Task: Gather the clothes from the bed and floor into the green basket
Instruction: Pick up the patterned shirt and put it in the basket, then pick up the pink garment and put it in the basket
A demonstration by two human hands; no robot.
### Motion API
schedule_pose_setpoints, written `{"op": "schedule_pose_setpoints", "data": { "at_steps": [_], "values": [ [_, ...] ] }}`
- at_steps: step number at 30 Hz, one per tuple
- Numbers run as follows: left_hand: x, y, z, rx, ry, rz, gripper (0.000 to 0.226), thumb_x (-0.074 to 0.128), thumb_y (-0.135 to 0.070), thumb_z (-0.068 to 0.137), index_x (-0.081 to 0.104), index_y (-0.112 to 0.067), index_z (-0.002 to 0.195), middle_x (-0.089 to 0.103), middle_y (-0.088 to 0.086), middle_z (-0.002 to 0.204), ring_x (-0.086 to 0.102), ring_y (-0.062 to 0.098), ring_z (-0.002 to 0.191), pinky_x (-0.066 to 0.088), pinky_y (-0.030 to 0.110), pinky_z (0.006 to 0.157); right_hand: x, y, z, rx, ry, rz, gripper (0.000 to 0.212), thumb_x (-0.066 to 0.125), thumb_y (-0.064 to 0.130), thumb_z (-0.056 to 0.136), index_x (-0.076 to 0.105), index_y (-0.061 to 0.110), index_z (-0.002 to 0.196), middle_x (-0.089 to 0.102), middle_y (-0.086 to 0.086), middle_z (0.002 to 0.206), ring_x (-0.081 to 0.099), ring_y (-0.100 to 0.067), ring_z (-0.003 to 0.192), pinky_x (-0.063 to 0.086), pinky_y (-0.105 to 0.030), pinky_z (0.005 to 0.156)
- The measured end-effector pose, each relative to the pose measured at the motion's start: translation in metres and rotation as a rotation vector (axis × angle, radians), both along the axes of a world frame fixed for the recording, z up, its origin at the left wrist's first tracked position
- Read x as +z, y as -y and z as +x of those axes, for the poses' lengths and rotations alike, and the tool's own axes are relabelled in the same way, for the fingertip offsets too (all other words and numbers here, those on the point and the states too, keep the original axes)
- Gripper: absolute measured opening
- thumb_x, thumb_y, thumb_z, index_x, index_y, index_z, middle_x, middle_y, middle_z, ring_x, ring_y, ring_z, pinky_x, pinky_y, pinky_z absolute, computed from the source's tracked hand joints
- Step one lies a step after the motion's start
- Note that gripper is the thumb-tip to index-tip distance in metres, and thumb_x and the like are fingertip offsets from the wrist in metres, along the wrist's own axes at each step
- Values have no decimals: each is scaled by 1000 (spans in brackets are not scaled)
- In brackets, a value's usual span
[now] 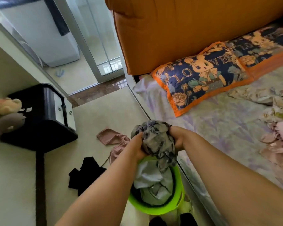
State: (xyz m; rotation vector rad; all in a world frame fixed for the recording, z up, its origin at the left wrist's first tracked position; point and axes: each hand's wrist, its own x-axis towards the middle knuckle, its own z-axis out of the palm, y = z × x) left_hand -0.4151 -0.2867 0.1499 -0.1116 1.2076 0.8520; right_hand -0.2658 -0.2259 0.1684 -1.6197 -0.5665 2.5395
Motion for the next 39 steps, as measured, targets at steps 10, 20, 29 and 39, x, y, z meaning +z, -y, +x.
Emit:
{"op": "schedule_pose_setpoints", "data": {
  "at_steps": [10,20,29,39],
  "values": [
    [-47,56,-2,-131,-233,-164,38,47,-25,99,54,-4,130,64,16,100,63,33,94,52,46,84,-76,39,-18,127,351,62,37,47,31,96,65,1,108,66,-23,114,63,-36,106,55,-44,86],
    [-50,48,26,-199,-304,-195,55,44,-33,101,27,-14,150,29,12,155,33,32,141,30,49,110,-80,67,-7,93,371,61,36,30,18,103,42,3,134,61,-14,113,58,-31,105,35,-45,113],
    [-35,12,101,-418,-242,-132,43,39,-37,101,46,-4,129,43,10,137,44,26,126,38,39,96,-55,46,68,-77,331,128,43,36,17,102,35,1,141,53,-19,134,53,-30,122,43,-41,101],
    [-13,-43,296,-671,-433,19,36,52,-28,97,52,-12,129,55,8,127,52,23,108,41,40,88,-43,22,256,-309,365,180,22,41,19,100,54,9,116,63,-10,103,57,-23,92,44,-34,77]
  ]
}}
